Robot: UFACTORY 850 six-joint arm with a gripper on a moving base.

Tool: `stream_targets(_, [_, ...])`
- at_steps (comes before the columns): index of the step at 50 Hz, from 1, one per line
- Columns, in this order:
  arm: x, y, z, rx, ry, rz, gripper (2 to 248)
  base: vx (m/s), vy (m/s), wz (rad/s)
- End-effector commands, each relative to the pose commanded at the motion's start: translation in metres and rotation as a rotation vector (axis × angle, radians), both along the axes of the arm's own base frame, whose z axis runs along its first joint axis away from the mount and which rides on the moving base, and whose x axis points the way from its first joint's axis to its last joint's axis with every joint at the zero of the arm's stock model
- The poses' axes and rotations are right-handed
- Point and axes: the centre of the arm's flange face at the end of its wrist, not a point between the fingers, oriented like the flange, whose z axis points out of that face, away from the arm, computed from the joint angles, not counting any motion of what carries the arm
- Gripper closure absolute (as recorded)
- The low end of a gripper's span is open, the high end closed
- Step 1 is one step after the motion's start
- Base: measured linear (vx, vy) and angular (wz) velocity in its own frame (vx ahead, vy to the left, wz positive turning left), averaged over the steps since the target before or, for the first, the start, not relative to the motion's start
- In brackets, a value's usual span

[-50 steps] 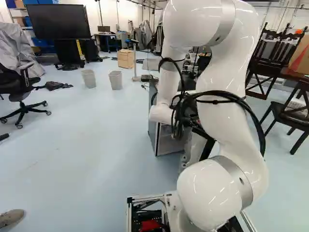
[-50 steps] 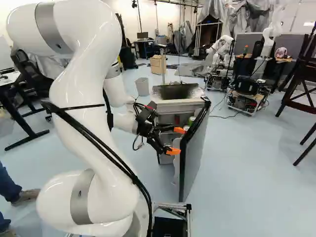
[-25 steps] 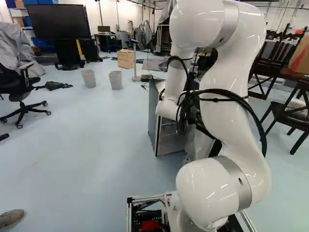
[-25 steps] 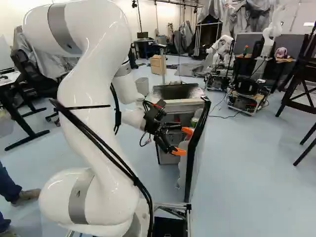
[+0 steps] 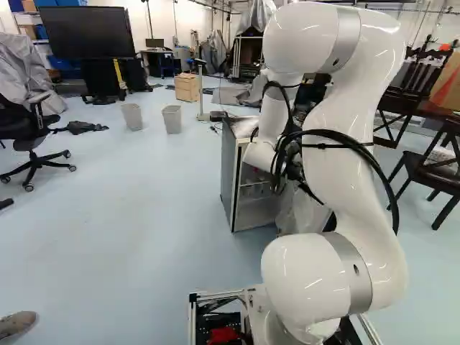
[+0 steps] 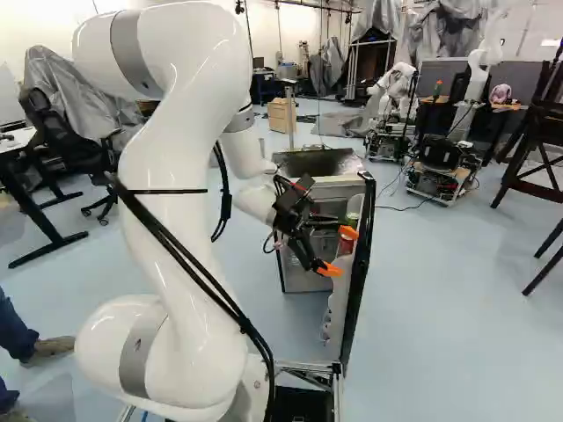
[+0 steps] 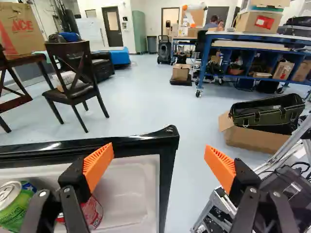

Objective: Grab a drink from the fridge

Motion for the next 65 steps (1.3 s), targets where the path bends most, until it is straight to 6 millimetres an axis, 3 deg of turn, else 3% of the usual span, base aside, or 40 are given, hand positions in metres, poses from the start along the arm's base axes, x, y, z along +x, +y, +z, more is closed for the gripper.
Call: stream_targets(65, [0.031, -0.124, 0.007, 0.012, -0.144, -0.258, 3, 0.000, 0.000, 0.000])
